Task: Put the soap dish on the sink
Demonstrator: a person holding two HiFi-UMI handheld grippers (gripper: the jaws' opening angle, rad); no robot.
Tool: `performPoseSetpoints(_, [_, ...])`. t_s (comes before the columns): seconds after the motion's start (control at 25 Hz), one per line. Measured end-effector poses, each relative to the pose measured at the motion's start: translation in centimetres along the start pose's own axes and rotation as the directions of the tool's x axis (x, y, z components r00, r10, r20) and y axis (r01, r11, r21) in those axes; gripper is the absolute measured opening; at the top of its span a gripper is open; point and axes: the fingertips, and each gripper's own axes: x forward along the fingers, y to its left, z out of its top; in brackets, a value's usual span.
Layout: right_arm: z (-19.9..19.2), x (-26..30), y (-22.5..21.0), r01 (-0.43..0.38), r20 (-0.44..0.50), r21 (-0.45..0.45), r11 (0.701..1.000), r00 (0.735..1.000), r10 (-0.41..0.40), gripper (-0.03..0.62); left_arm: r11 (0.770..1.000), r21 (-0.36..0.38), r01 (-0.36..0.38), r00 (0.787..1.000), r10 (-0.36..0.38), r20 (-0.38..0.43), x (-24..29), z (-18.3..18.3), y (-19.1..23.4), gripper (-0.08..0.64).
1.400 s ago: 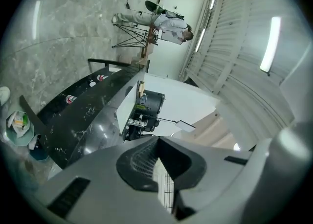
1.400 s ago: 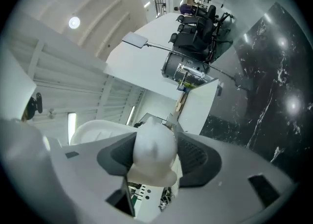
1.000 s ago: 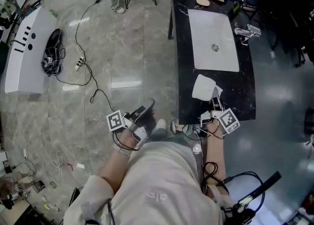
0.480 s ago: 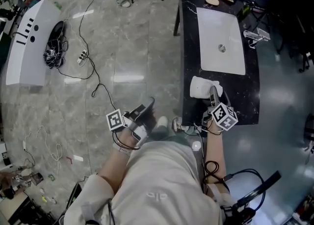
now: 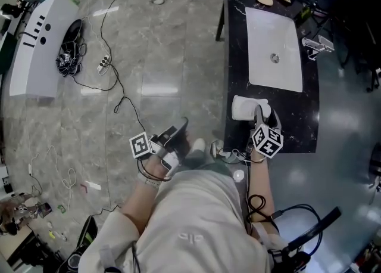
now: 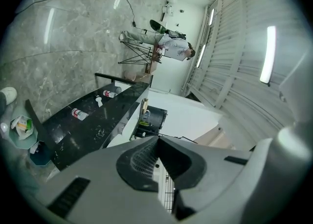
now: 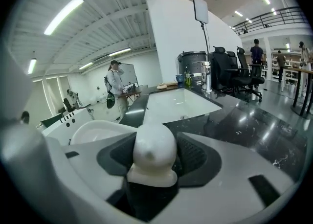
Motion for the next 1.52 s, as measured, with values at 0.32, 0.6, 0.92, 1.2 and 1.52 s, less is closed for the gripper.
performPoseSetpoints(0.32, [-0.6, -0.1, 0.6, 0.015, -0.001, -0.005, 1.000, 1.000, -0.015, 0.259, 1.000, -0.003, 0.005, 0.999, -0.005, 0.036, -1.7, 0.3, -0.4, 0.006])
performPoseSetpoints(0.6, [-1.2, 0.6, 0.9, -0.002, -0.008, -0.019, 1.000, 1.000, 0.002, 0.261, 1.000, -0.006, 0.002, 0.998, -0.002, 0.058, -2.2, 0.5, 0.3, 0.006])
performPoseSetpoints(0.92, [0.4, -0.7, 1.6, -0.016, 0.050, -0.024, 1.000, 0.999, 0.017, 0.261, 1.000, 0.001, 0.010, 0.998, -0.010, 0.055, -2.7, 0.0, 0.3, 0.007])
performPoseSetpoints(1.2, [4.4, -4.7, 3.6, -0.118, 0.199, 0.093, 0.989, 0.975, 0.098, 0.261, 1.000, -0.005, 0.024, 1.000, -0.024, 0.005, -1.9, -1.2, -0.4, 0.006])
performPoseSetpoints(1.52, [9.2, -11.4, 4.6, -0.326, 0.392, 0.329, 0.886, 0.901, 0.186, 0.261, 0.999, -0.024, 0.045, 0.989, -0.048, -0.138, 1.6, -4.9, -0.9, 0.006])
